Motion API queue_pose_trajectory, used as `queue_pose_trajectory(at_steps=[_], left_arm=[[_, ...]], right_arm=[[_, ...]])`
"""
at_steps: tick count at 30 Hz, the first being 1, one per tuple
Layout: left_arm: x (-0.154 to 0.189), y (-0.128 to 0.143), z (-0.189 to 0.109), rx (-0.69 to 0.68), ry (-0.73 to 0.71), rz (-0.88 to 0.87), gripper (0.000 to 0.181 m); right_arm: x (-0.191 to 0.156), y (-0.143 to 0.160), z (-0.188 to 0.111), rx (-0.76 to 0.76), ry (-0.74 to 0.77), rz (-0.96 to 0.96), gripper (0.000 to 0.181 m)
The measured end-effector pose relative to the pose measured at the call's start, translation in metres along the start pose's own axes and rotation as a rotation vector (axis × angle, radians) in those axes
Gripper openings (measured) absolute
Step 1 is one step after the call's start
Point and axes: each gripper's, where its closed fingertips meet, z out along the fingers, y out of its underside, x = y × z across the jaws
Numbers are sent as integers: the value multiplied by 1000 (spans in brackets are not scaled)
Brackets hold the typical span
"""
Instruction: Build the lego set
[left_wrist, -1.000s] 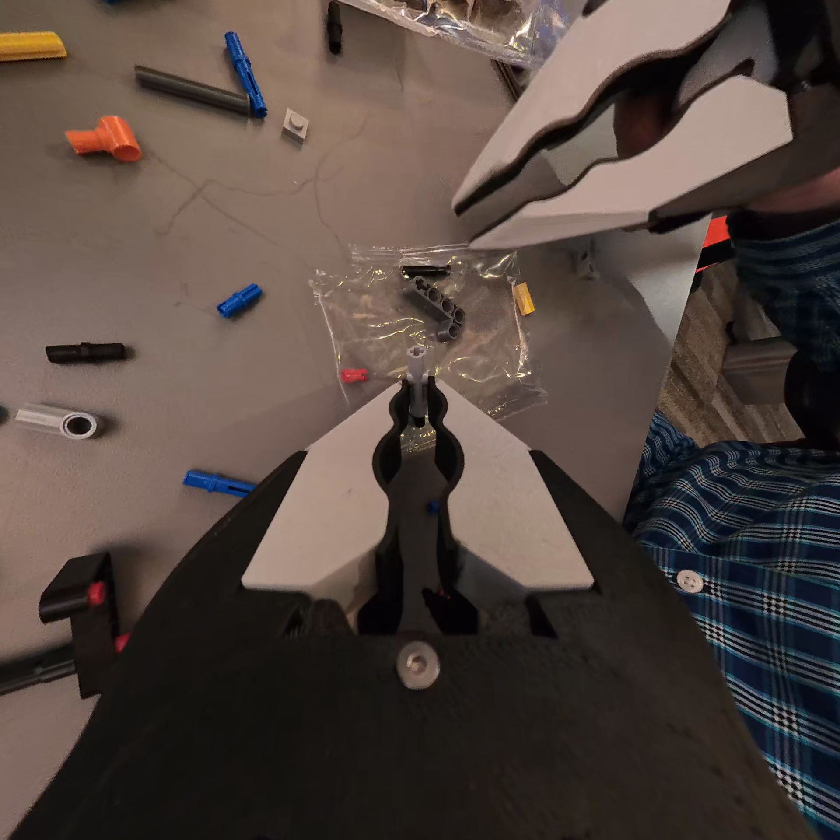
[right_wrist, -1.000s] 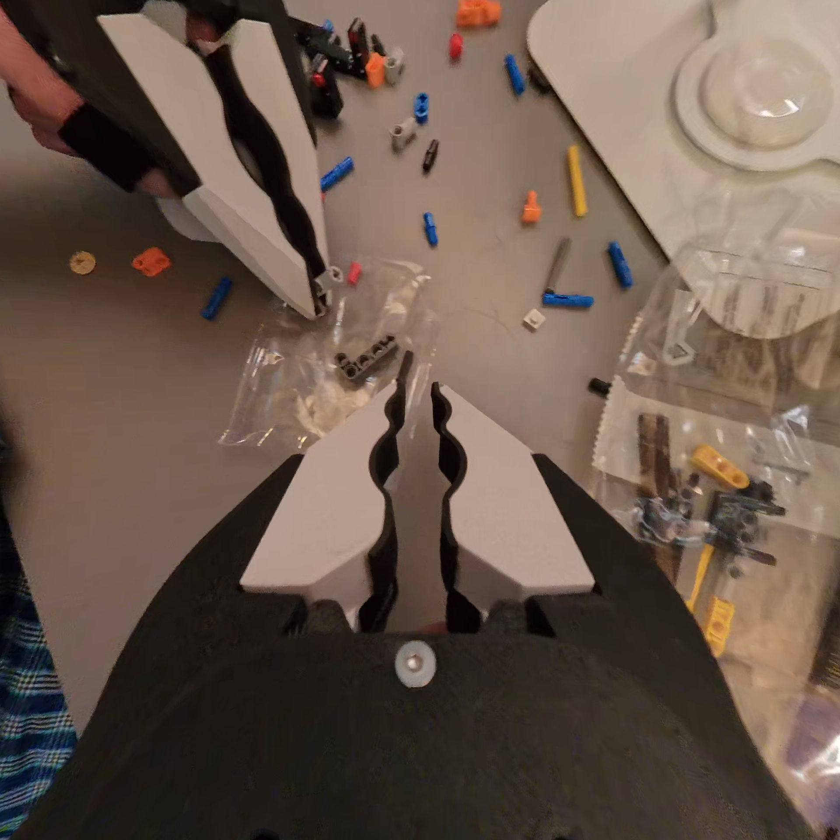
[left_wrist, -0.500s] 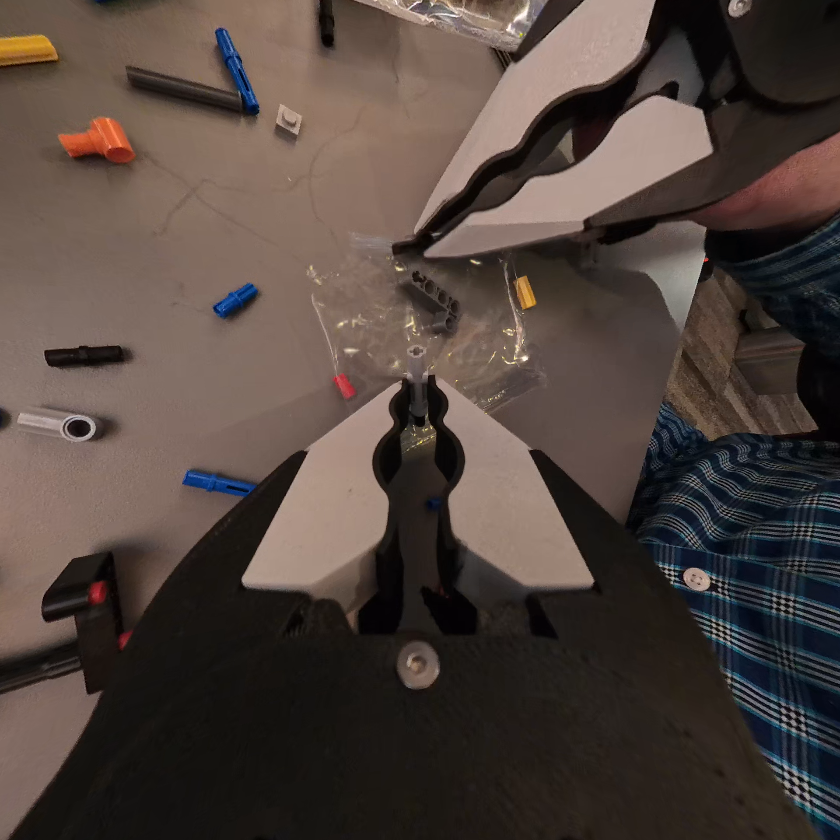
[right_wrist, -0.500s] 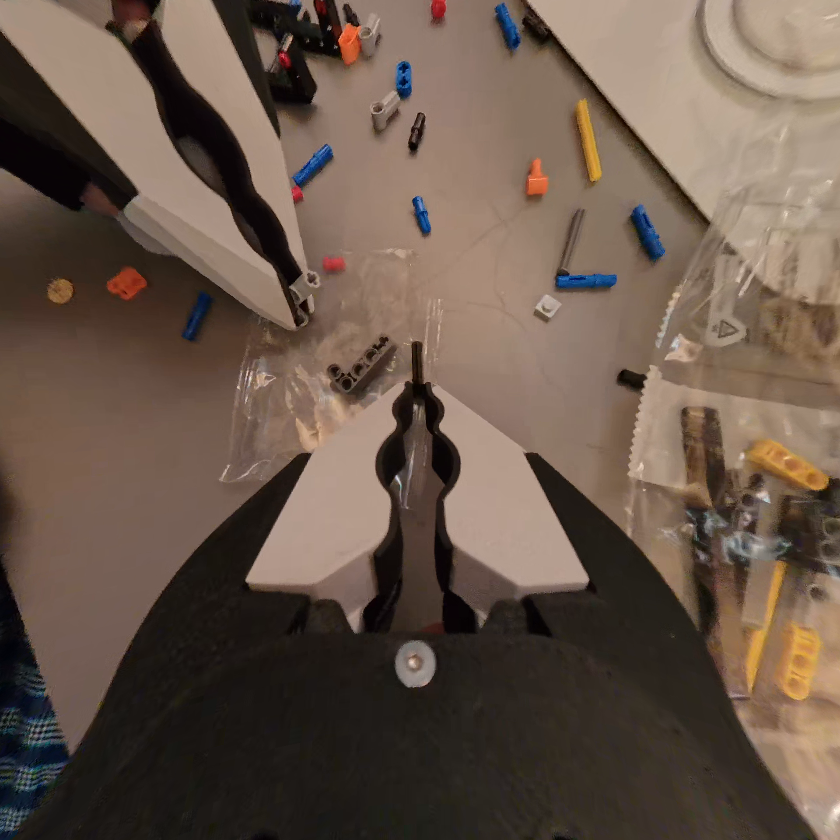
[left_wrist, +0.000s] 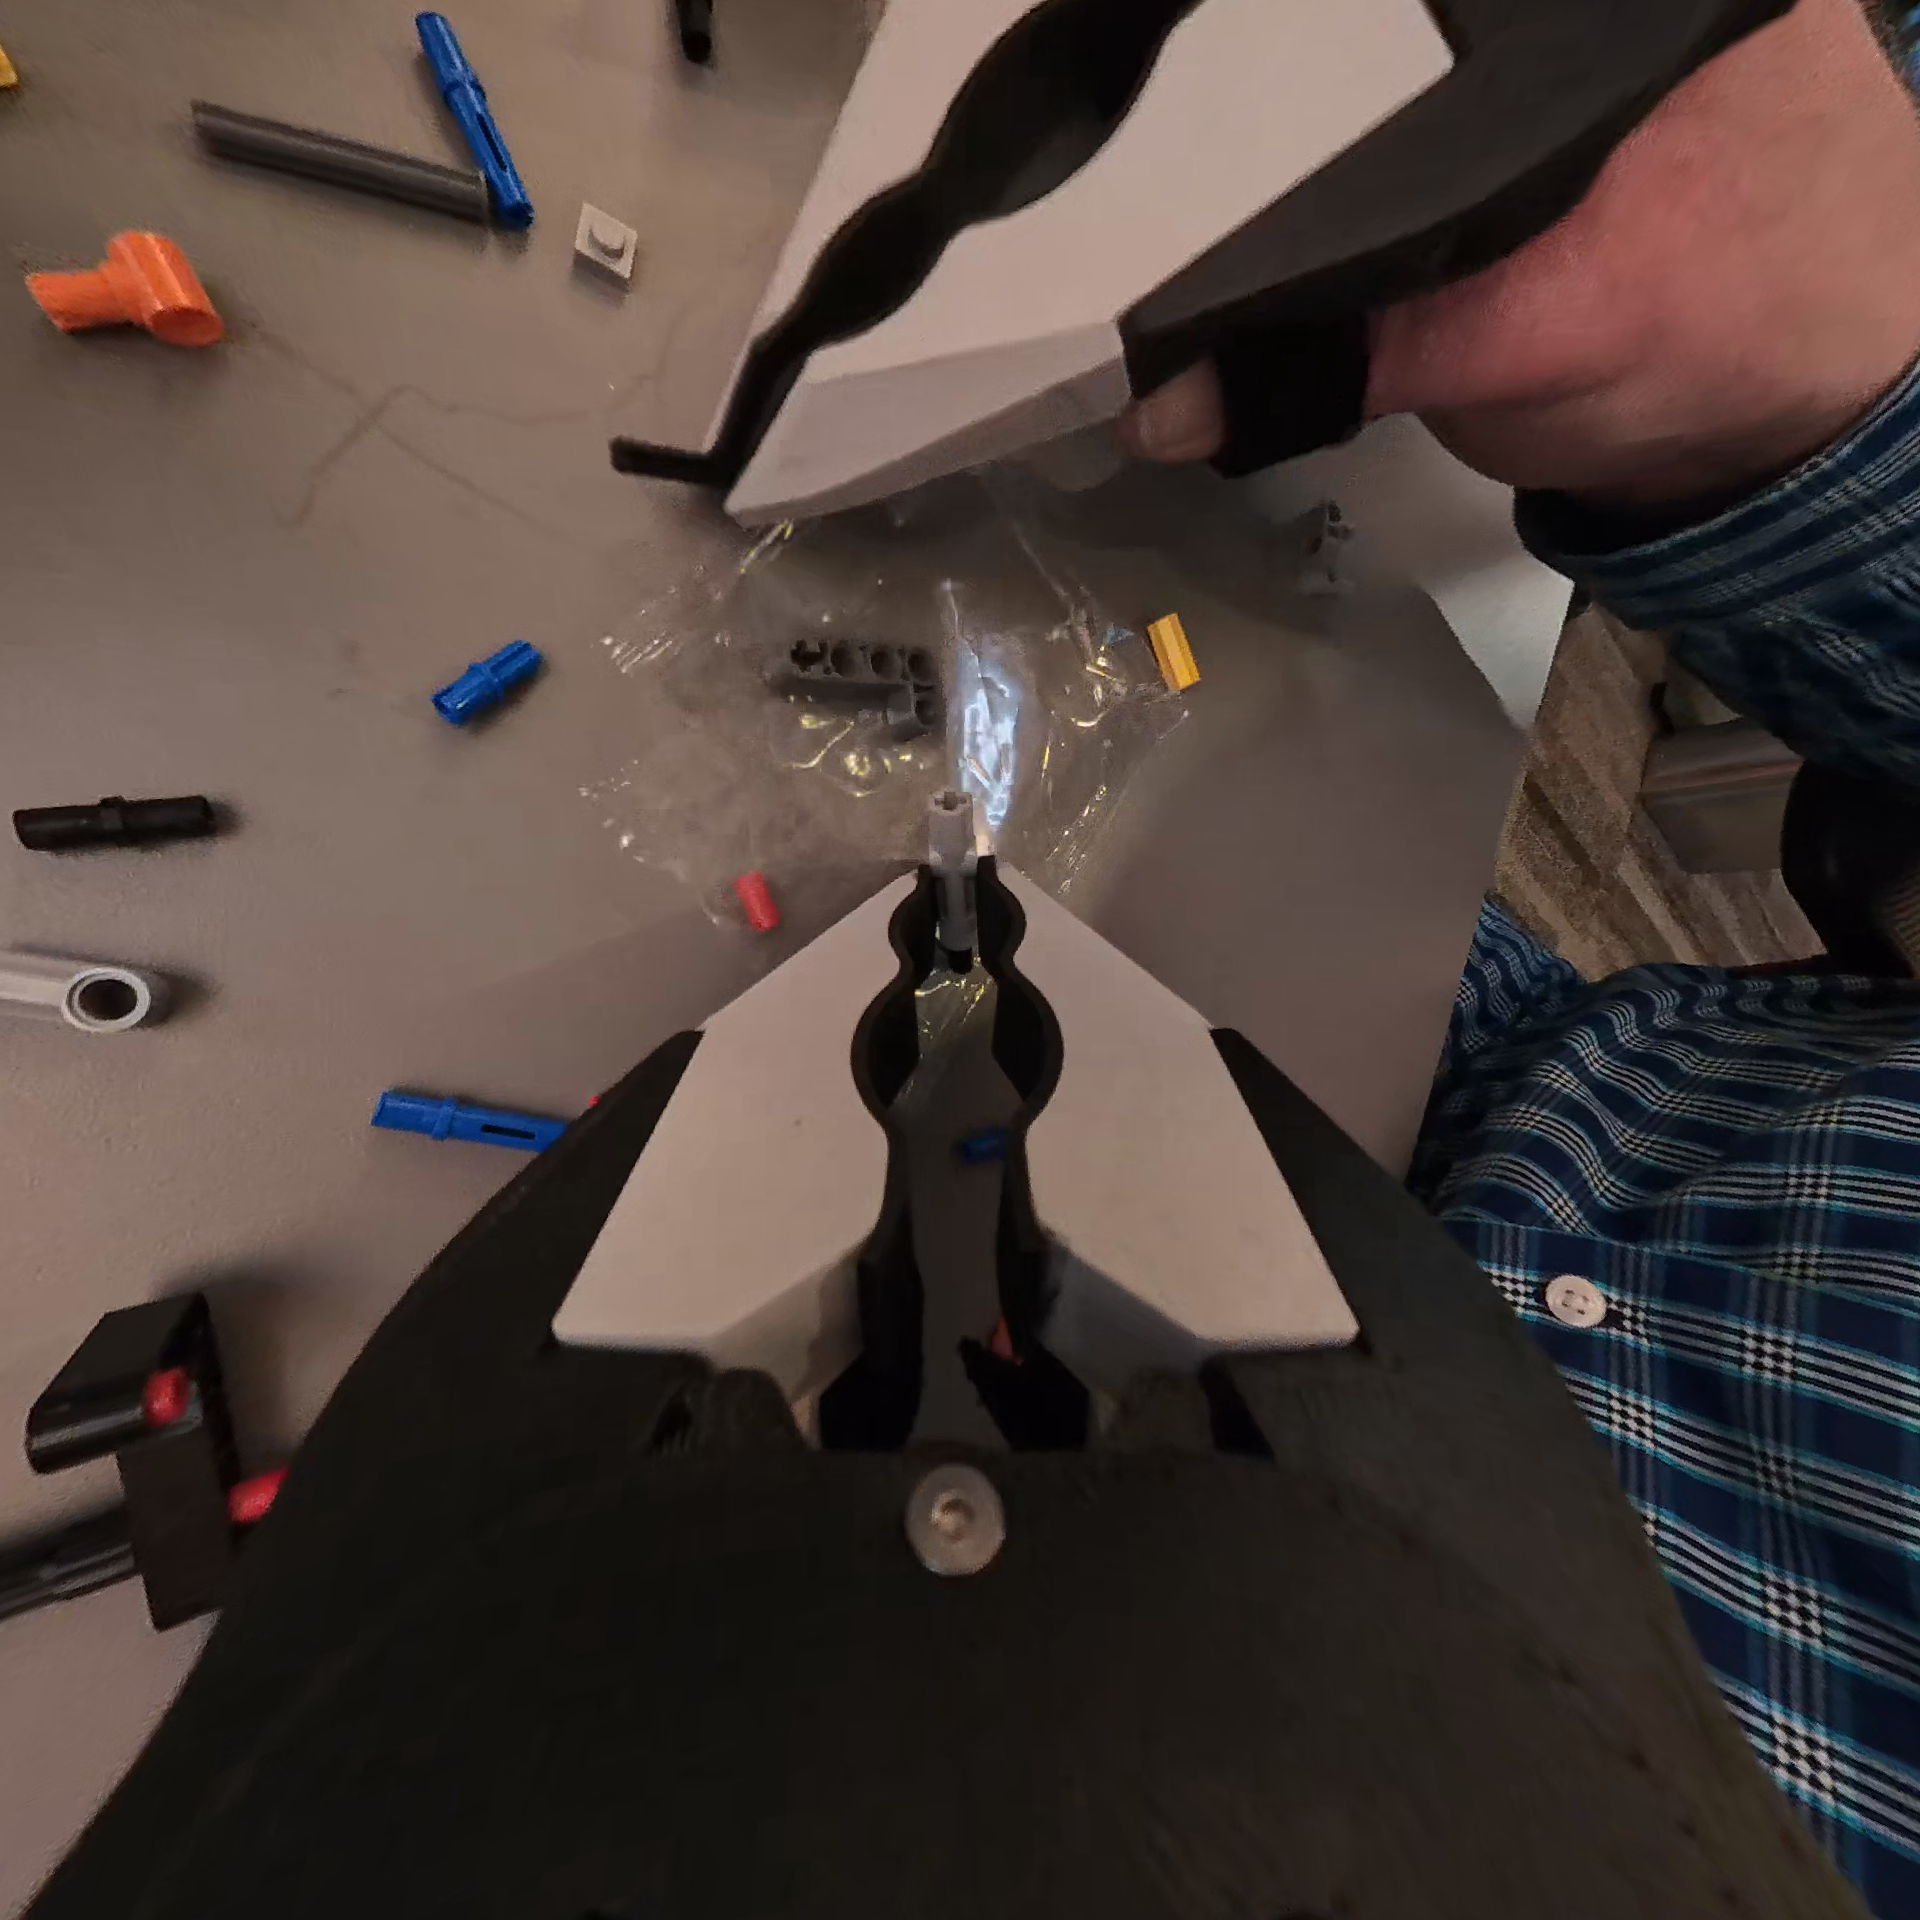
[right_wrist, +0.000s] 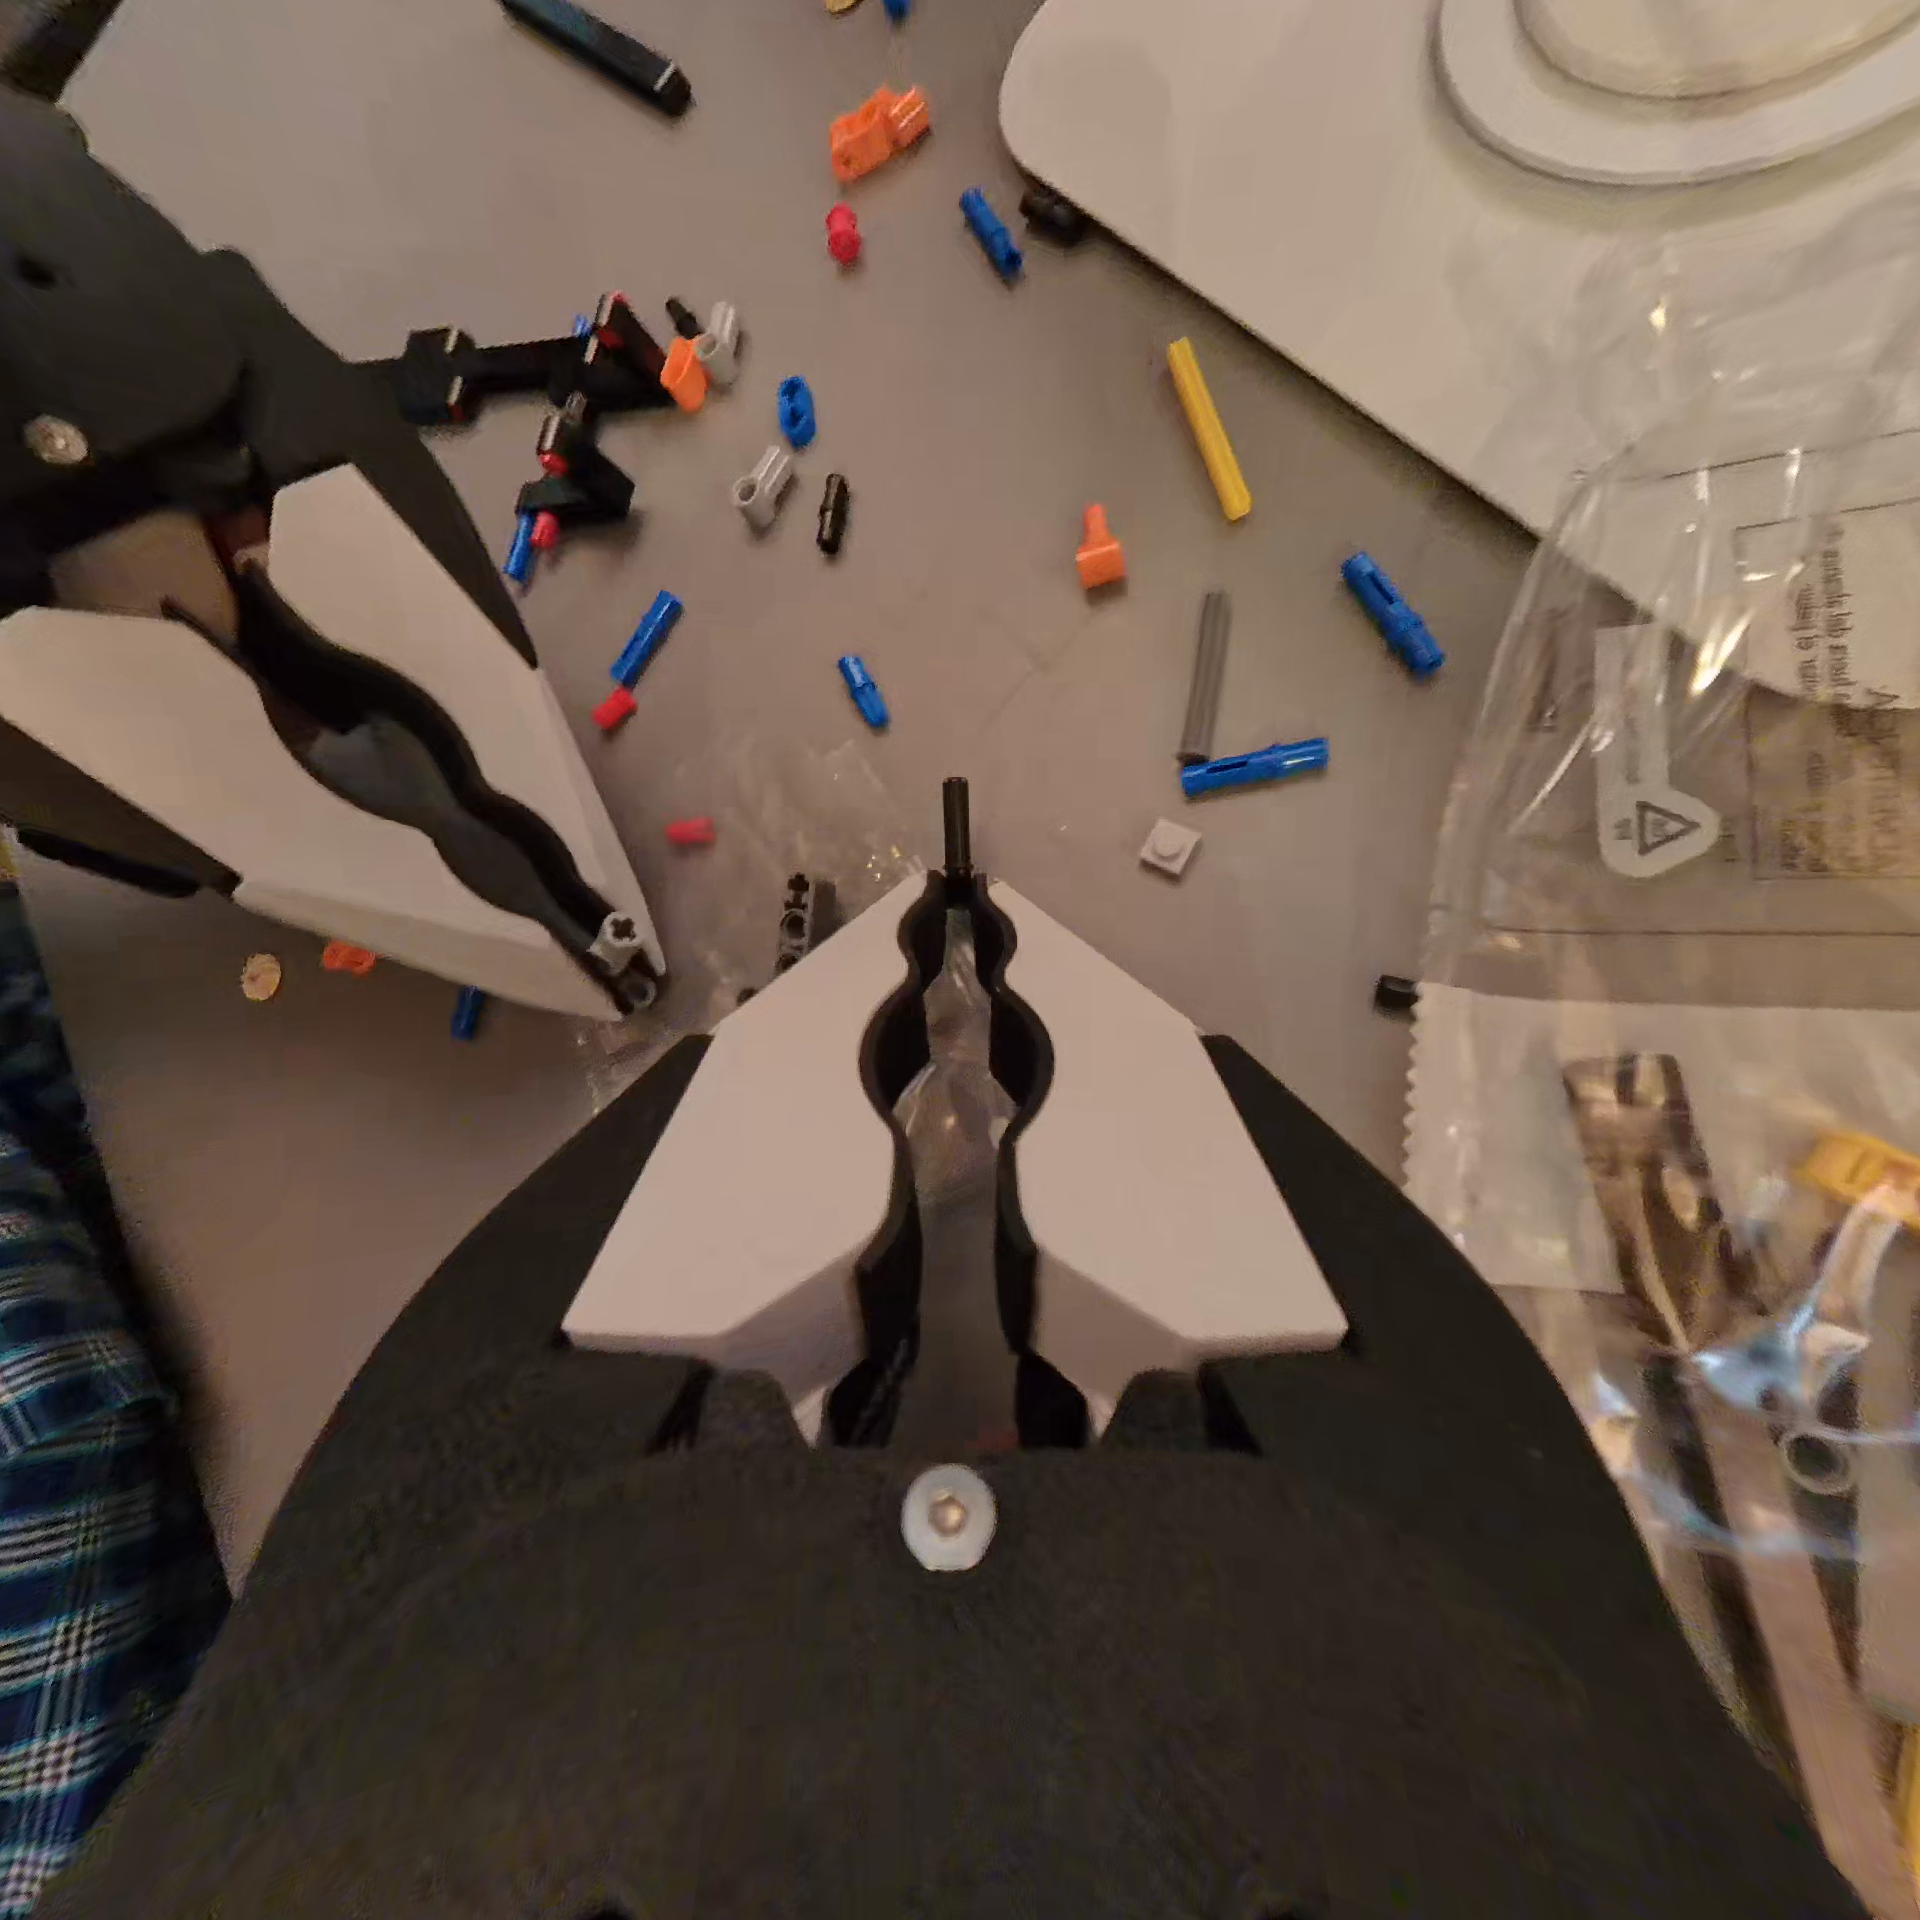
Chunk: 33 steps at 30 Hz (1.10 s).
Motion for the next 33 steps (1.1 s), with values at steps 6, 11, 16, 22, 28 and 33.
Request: queue_pose_trajectory(at_steps=[6,11,16,22,28,33], left_arm=[[0,2,-1,-7,1,-10,6],[-3,5,-6,-19,-9,-14,5],[-2,2,-11,13,-12,-10,5],[-4,2,-25,33,-41,10,5],[-10,33,-43,-24,-79,-40,6],[-11,48,-45,-29,-92,-89,19]], right_arm=[[13,4,-9,-8,40,4,2],[14,14,-26,-10,47,-38,2],[11,16,-51,45,24,-24,2],[11,18,-81,112,25,23,2],[-6,23,-95,129,22,-4,2],[-18,29,-91,113,8,-24,2]])
